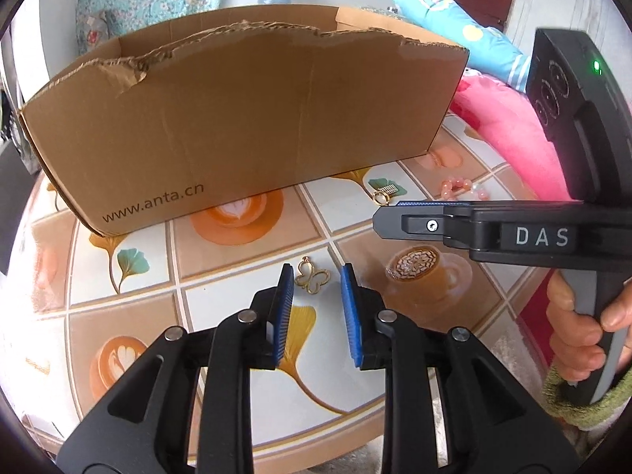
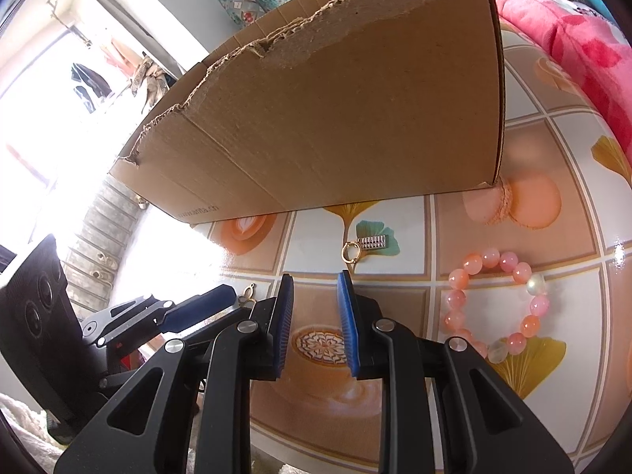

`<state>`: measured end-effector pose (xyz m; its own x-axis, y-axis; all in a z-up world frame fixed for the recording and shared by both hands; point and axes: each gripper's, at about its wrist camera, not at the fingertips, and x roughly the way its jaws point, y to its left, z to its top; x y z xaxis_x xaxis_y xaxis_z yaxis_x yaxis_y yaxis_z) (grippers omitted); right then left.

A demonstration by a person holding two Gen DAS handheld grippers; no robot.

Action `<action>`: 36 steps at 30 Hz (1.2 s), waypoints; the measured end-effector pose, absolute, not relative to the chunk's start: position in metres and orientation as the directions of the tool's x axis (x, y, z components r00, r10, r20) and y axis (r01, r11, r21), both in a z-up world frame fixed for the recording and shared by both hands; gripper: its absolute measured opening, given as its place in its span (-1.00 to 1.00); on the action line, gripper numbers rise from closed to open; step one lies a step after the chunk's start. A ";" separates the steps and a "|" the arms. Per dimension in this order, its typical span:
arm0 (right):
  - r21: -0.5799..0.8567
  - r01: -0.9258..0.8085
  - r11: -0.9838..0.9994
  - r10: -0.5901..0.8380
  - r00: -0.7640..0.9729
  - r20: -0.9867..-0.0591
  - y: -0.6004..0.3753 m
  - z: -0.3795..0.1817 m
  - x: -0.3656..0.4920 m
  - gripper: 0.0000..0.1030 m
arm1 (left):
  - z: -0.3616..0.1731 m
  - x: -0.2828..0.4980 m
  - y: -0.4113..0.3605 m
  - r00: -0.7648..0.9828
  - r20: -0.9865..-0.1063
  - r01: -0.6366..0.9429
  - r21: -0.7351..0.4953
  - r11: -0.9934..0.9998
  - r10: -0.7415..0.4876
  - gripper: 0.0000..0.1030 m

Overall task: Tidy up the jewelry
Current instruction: 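Grasp the gold clover earring with the left gripper while the right grasps the ring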

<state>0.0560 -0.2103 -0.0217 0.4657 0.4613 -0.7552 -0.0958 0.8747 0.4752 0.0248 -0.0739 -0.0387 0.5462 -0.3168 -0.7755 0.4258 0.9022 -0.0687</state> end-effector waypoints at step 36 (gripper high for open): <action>0.328 -0.140 0.934 0.351 0.525 -0.775 -0.201 -0.010 0.055 -0.55 | -0.032 0.026 -0.055 0.607 -0.730 0.396 -0.065 0.916 -0.314 -0.71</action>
<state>0.0548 -0.2009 -0.0095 0.5254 0.3509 -0.7752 -0.1405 0.9343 0.3277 0.0260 -0.0551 -0.0316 0.6069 -0.3143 -0.7300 0.3957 0.9160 -0.0654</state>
